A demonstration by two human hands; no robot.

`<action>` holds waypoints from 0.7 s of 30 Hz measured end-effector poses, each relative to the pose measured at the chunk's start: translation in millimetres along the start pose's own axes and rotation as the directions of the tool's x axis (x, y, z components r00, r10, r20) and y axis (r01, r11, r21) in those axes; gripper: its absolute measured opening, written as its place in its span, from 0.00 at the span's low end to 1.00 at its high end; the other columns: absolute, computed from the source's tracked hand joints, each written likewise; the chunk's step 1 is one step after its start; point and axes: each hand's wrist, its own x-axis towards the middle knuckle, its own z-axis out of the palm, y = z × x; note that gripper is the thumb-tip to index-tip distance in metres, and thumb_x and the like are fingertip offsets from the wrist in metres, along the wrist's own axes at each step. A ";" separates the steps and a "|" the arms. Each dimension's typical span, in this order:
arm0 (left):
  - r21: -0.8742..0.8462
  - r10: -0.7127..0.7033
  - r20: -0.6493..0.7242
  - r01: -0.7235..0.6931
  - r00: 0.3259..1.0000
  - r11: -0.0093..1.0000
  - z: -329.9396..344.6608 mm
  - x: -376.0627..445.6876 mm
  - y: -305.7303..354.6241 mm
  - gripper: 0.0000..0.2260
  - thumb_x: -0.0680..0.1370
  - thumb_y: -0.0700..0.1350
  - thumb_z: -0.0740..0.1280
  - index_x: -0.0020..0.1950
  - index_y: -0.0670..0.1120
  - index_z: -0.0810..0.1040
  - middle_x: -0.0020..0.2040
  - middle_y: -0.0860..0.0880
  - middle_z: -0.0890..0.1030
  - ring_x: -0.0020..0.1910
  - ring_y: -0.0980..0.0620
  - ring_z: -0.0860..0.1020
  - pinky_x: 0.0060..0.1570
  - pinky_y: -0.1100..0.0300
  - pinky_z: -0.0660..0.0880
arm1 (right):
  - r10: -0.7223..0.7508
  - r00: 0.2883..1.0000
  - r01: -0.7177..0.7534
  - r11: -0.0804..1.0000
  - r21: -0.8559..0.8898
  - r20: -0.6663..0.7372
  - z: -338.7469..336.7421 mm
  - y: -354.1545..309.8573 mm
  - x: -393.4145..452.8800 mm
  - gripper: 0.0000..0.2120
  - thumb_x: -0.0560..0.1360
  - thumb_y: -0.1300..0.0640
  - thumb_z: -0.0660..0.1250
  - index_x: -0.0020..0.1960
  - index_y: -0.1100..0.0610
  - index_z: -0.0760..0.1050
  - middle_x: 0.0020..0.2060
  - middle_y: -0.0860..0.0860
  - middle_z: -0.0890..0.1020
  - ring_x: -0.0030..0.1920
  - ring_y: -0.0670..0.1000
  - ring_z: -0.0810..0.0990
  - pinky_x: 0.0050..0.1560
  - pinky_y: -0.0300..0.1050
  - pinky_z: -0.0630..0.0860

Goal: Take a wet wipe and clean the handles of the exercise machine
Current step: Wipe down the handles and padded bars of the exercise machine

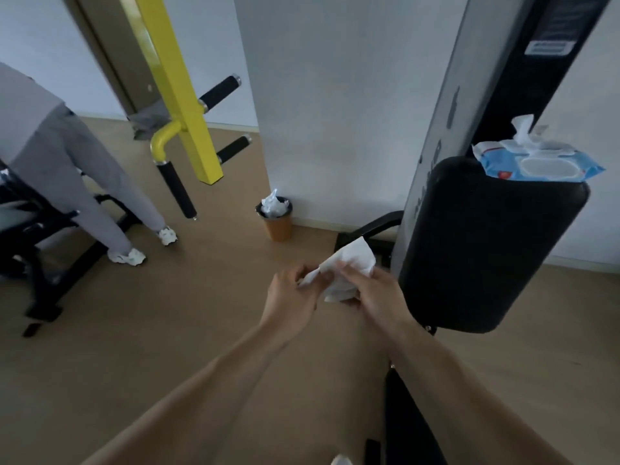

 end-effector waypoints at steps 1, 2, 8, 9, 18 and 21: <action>0.002 -0.013 -0.017 0.013 1.000 1.000 -6.9 6.9 -3.3 0.12 0.75 0.57 0.70 0.42 0.48 0.81 0.34 0.47 0.82 0.30 0.51 0.78 0.31 0.58 0.72 | 0.008 1.000 -0.008 1.000 -0.016 0.004 8.0 -0.9 9.5 0.10 0.77 0.54 0.72 0.49 0.62 0.83 0.39 0.54 0.87 0.34 0.45 0.86 0.30 0.34 0.77; -0.005 -0.029 -0.032 0.029 0.999 1.000 -14.1 12.9 -7.3 0.10 0.75 0.56 0.70 0.43 0.49 0.82 0.34 0.46 0.83 0.30 0.51 0.79 0.31 0.58 0.72 | 0.012 1.000 -0.012 0.999 -0.030 0.004 16.7 -1.4 18.9 0.10 0.77 0.54 0.72 0.49 0.62 0.83 0.37 0.53 0.86 0.31 0.43 0.85 0.28 0.33 0.76; -0.129 -0.144 -0.102 0.130 0.984 0.983 -62.3 51.5 -30.7 0.05 0.75 0.53 0.72 0.47 0.53 0.83 0.38 0.49 0.82 0.26 0.61 0.76 0.29 0.65 0.75 | -0.005 0.997 0.001 0.999 -0.048 -0.071 73.7 -3.4 65.4 0.10 0.77 0.52 0.72 0.50 0.59 0.83 0.41 0.55 0.87 0.41 0.52 0.87 0.43 0.48 0.84; -0.136 -0.150 -0.108 0.135 0.983 0.981 -71.5 58.7 -34.6 0.06 0.75 0.53 0.71 0.47 0.52 0.83 0.40 0.48 0.83 0.27 0.61 0.76 0.29 0.65 0.75 | -0.018 0.996 0.014 0.999 -0.047 -0.089 84.0 -4.0 71.9 0.09 0.77 0.52 0.72 0.48 0.59 0.83 0.42 0.55 0.87 0.40 0.52 0.87 0.44 0.48 0.83; -0.127 -0.110 -0.138 0.092 0.984 0.988 -177.0 146.8 -88.0 0.06 0.76 0.53 0.69 0.46 0.52 0.81 0.42 0.53 0.85 0.28 0.58 0.76 0.27 0.70 0.70 | -0.087 0.983 0.083 0.996 -0.029 -0.160 211.0 11.6 139.8 0.19 0.71 0.49 0.74 0.44 0.68 0.80 0.35 0.57 0.82 0.36 0.52 0.78 0.40 0.48 0.73; -0.108 -0.084 -0.124 0.071 0.989 0.992 -221.4 181.8 -113.1 0.11 0.77 0.54 0.68 0.41 0.48 0.80 0.37 0.52 0.83 0.27 0.56 0.74 0.27 0.69 0.69 | -0.189 0.953 0.185 0.982 -0.040 -0.235 270.9 16.8 159.9 0.18 0.74 0.52 0.73 0.41 0.69 0.78 0.31 0.51 0.78 0.34 0.47 0.74 0.38 0.44 0.69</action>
